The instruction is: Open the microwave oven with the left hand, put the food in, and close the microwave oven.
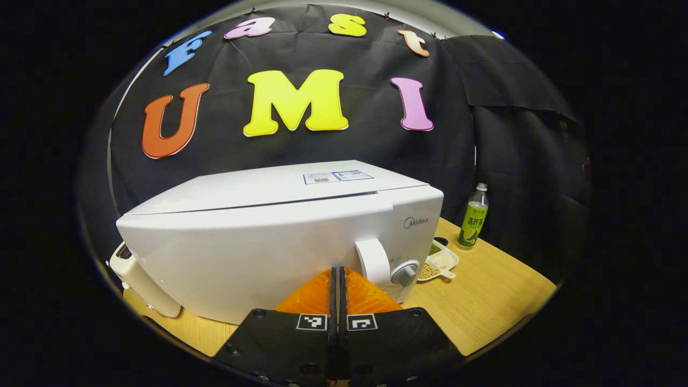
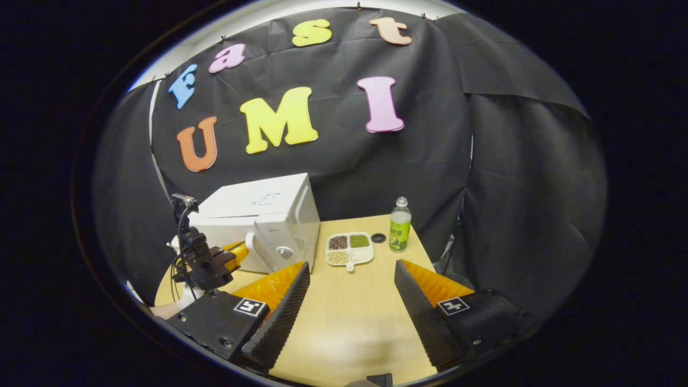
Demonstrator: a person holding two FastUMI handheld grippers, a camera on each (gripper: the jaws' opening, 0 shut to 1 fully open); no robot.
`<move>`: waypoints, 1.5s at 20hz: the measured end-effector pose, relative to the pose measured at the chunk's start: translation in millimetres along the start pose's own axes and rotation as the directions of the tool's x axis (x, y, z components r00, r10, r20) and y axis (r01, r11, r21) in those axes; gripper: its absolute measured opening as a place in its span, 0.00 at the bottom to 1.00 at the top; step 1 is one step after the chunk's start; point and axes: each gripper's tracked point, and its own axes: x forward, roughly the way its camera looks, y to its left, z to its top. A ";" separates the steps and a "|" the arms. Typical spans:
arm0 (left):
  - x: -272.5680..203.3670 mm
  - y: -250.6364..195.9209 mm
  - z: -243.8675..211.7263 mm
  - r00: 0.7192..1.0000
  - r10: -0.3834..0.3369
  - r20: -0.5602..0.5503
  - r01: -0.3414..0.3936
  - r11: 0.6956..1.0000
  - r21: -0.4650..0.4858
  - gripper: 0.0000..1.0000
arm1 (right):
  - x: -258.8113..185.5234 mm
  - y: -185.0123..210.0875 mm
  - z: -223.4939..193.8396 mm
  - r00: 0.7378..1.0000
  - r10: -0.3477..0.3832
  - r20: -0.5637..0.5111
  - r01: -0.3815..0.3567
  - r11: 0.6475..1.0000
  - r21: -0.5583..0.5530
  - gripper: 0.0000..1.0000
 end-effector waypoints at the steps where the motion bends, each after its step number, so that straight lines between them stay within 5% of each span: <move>1: 0.0 0.0 1.1 1.000 -0.003 0.005 0.003 1.000 0.006 0.00 | -0.5 -1.6 -0.3 1.000 -0.002 0.003 0.002 1.000 0.005 0.92; 3: -1.0 0.0 0.3 1.000 -0.002 0.002 0.002 1.000 0.018 0.00 | 1.4 -4.0 -3.0 1.000 -0.002 -0.003 0.002 1.000 0.015 1.00; 5: 2.1 1.6 0.6 1.000 0.006 0.000 -0.006 1.000 0.028 0.00 | 0.6 -3.5 -4.3 1.000 -0.001 -0.008 0.001 1.000 0.023 1.00; 6: 8.7 1.5 3.7 1.000 0.008 0.005 -0.009 0.999 0.036 0.00 | -0.6 -1.7 -4.3 1.000 0.003 -0.004 -0.002 1.000 0.023 0.92; 8: 11.4 3.7 0.8 0.999 0.024 -0.024 -0.024 0.999 0.028 0.00 | -2.3 2.0 -2.7 1.000 0.003 0.005 -0.003 1.000 0.018 1.00; 9: 8.4 2.5 -0.5 0.999 0.024 -0.036 -0.023 0.999 0.026 0.00 | -4.0 4.4 -2.1 1.000 0.004 0.011 -0.004 1.000 0.015 0.92; 11: -4.5 3.2 2.1 0.999 0.036 -0.029 -0.035 0.999 0.023 0.00 | -6.7 11.1 -0.9 1.000 0.008 0.016 -0.008 1.000 0.012 1.00; 13: -20.6 -6.0 14.1 1.000 -0.016 0.010 0.015 1.000 0.022 0.05 | -8.6 18.8 0.7 0.999 0.012 0.030 -0.012 1.000 -0.009 1.00; 15: -42.4 -2.7 20.0 1.000 -0.024 0.014 0.023 0.999 0.044 0.50 | -15.7 28.1 -3.2 0.999 0.011 0.049 -0.010 0.999 -0.034 1.00; 16: -56.4 6.8 25.1 1.000 0.012 0.020 -0.013 0.998 0.059 0.56 | -18.1 33.2 -1.4 0.998 0.011 0.061 -0.008 0.999 -0.046 1.00; 18: -78.6 32.2 37.9 0.991 0.121 0.053 -0.124 0.989 0.075 0.94 | -21.8 41.3 0.8 0.996 0.006 0.084 -0.001 0.998 -0.066 0.92; 20: -104.3 33.7 42.9 0.992 0.119 0.041 -0.121 0.991 0.057 0.98 | -24.6 49.4 -1.0 0.996 -0.002 0.094 0.009 0.997 -0.081 1.00; 22: -131.2 41.9 53.1 0.991 0.127 0.053 -0.130 0.990 0.056 0.96 | -28.7 59.3 -0.3 0.994 -0.007 0.107 0.017 0.995 -0.094 0.92; 30: -231.0 70.9 87.2 0.987 0.127 0.095 -0.131 0.991 0.037 0.96 | -51.5 109.9 12.5 0.980 0.002 0.197 0.024 0.991 -0.128 0.92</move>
